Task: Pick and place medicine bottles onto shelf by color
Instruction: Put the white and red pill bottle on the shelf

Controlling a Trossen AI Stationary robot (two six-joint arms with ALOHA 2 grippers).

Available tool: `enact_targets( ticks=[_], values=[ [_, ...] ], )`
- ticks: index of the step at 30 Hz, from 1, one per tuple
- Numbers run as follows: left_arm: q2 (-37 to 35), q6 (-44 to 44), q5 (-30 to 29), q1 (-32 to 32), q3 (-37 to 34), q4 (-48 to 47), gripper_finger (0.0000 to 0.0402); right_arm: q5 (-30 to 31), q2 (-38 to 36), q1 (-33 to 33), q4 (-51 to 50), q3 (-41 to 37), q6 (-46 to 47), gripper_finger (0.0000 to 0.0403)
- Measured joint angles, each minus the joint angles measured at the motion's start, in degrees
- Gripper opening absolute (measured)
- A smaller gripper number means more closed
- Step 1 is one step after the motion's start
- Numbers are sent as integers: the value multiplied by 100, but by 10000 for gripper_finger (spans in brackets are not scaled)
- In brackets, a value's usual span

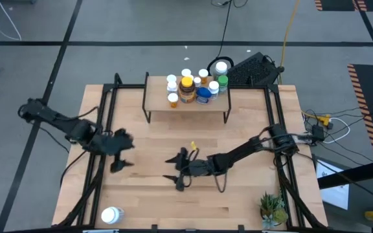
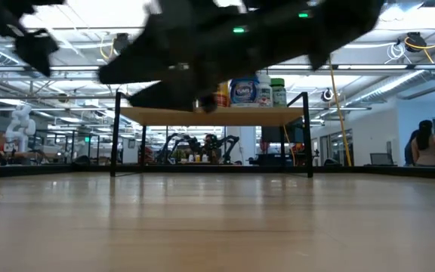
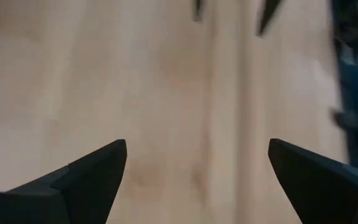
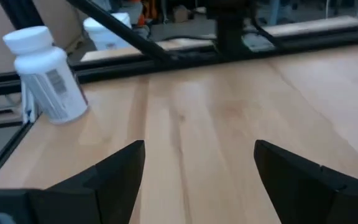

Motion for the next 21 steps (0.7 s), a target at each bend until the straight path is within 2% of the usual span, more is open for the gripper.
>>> enact_targets(
  ticks=[6, 9, 13, 18, 21],
  values=[
    [-42, -1272, 228, -1632, -183, -180, 397, -690, 1277, -32, -10, 1856, -806, 308],
    [117, -1722, 206, -2246, -181, -89, 397, -786, 1655, -55, -12, 2443, -1046, 316],
    [383, -1993, 173, -2862, -181, 437, 397, -690, 1737, -136, -182, 2526, -1065, 324],
    [833, -2061, 354, -3463, -97, 1687, 397, -691, 1685, -268, -573, 2422, -1034, 324],
    [1248, -2180, 319, -3782, 290, 1663, 397, -691, 1678, -393, -559, 2385, -1046, 323]
  ],
)
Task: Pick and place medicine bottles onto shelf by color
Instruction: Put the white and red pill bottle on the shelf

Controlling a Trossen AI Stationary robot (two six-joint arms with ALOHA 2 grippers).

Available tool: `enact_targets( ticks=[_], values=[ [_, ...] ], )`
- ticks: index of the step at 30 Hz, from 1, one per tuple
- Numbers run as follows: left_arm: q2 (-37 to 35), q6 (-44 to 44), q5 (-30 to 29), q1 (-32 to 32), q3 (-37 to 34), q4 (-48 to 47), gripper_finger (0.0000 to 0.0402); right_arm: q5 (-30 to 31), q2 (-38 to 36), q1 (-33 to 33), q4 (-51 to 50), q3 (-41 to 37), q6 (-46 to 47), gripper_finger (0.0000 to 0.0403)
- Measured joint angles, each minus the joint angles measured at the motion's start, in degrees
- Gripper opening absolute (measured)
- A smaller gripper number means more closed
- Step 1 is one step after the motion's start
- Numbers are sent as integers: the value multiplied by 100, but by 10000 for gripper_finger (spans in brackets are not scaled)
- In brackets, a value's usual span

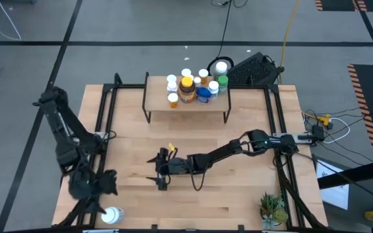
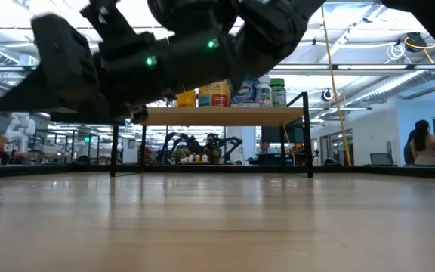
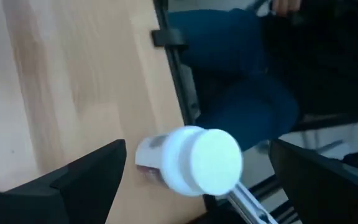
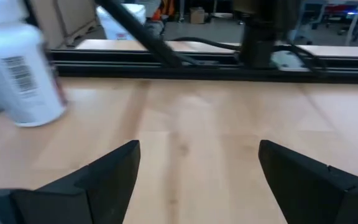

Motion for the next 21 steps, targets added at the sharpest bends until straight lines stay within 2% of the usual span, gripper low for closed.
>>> enact_targets(
  ticks=[5, 11, 15, 21],
  values=[
    [973, -310, -354, -514, 746, -777, 397, -8, -2, -209, 2, -13, -127, 323],
    [2049, -597, -410, -838, 1250, -1060, 397, -157, -2, -271, 1, -13, -117, 323],
    [2373, -569, -461, -851, 1409, -1080, 397, -183, -2, -251, 2, -15, -94, 323],
    [2433, -863, -500, -810, 1350, -1352, 397, -183, -2, -195, 4, -17, -107, 322]
  ],
)
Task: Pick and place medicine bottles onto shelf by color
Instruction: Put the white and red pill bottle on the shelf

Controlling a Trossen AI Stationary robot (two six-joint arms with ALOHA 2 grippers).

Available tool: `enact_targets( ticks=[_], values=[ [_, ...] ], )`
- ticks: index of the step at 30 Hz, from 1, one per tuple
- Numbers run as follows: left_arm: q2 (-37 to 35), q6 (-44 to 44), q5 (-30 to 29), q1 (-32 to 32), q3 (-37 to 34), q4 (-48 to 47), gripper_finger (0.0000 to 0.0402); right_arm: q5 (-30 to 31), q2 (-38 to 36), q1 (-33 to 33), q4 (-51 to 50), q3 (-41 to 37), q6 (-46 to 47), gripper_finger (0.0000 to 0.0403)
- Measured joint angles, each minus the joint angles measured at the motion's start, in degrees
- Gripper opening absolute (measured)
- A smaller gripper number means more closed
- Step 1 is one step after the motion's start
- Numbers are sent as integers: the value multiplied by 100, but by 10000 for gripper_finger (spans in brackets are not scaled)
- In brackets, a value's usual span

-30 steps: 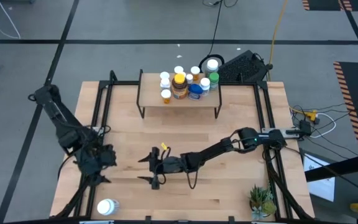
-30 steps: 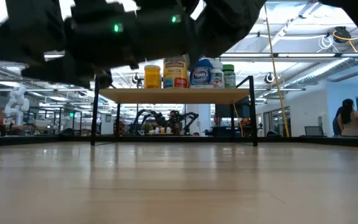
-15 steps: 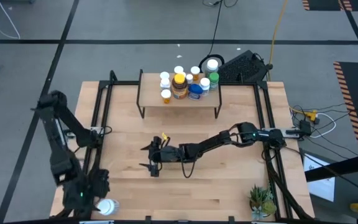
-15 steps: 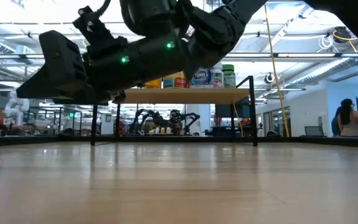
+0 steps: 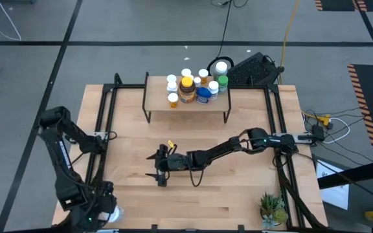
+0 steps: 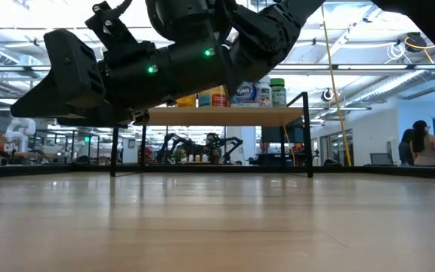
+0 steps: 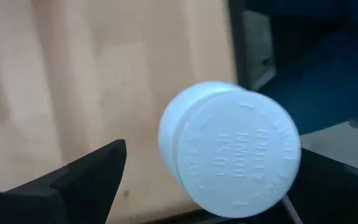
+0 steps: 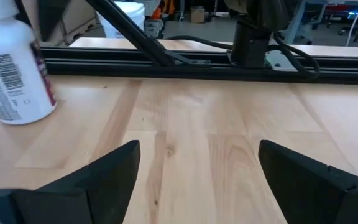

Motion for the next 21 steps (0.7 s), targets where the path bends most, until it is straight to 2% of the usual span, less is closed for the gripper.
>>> enact_targets(
  ticks=[4, 8, 11, 16, 21],
  values=[
    [0, -123, 45, 60, -6, -269, 372, 1, -1, 10, -2, 0, 29, 322],
    [-5, 555, -15, 239, -6, -229, 290, 4, -2, 69, -4, 0, 222, 322],
    [-23, 890, -374, 502, 11, -262, 230, 5, -2, 156, 0, 0, 333, 322],
    [-17, 1269, -1076, 1122, -11, -370, 224, 26, -2, 301, 0, 0, 557, 332],
    [-17, 1429, -1134, 1840, -11, -354, 245, 101, -2, 400, 0, -4, 531, 355]
  ],
)
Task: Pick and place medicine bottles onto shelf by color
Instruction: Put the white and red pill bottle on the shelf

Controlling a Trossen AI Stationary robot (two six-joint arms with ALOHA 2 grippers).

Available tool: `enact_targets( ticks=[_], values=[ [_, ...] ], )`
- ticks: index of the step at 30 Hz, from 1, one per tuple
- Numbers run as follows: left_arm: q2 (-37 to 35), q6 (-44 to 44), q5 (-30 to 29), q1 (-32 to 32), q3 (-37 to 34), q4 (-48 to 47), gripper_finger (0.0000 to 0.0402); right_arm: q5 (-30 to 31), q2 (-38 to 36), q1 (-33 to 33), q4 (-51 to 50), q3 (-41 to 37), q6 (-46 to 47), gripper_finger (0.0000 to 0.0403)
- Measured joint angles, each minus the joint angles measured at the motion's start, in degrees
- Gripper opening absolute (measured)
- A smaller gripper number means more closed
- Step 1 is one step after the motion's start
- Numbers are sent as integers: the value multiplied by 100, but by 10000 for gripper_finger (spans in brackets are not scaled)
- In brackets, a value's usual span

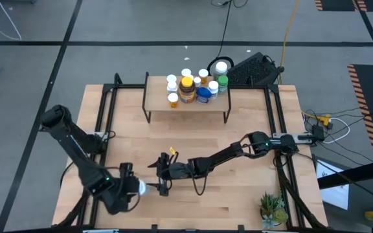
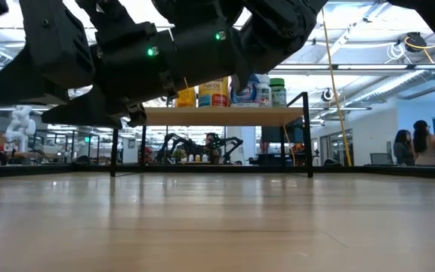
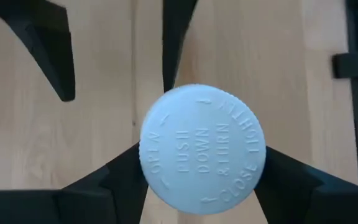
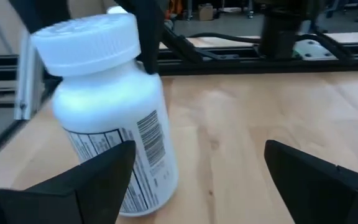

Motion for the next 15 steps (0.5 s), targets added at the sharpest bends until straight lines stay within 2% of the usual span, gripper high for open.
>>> enact_targets(
  ticks=[3, 6, 9, 12, 15],
  values=[
    [0, 24, 69, 342, 0, -65, 255, 418, 0, 23, -107, -7, -199, 362],
    [-11, 59, 59, 613, 0, -48, 241, 1090, -31, 73, -396, -7, -621, 365],
    [-4, 57, -90, 840, 0, -209, 224, 2090, -184, 124, -1211, -7, -1029, 366],
    [-7, -3, -129, 983, 0, -371, 223, 2906, -475, 187, -2087, -7, -1129, 366],
    [-6, -179, -254, 1079, 0, -503, 237, 3044, -853, 210, -2482, -27, -748, 366]
  ],
)
